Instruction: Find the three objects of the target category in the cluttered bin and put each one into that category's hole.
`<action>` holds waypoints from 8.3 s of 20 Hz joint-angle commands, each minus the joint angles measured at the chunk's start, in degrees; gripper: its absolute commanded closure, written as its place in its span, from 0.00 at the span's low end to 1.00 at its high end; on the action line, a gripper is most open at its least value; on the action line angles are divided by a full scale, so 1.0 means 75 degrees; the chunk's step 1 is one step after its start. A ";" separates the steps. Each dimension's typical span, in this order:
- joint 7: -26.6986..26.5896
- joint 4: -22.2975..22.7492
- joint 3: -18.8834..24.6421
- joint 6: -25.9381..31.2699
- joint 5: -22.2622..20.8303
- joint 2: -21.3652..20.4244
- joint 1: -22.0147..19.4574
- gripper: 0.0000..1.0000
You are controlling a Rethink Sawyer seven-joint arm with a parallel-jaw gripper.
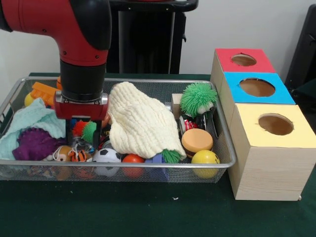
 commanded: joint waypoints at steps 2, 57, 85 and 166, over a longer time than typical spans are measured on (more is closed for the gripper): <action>-0.0243 -0.0218 0.0159 0.0232 -0.0349 0.0442 0.0084 0.00; -0.0240 -0.1117 -0.0795 0.1052 -0.1036 0.2018 0.0534 0.00; -0.1007 -0.0256 -0.0006 0.1863 0.0034 0.1266 -0.0131 0.00; -0.0120 -0.1122 -0.1192 0.0881 -0.0466 0.2785 0.0659 0.00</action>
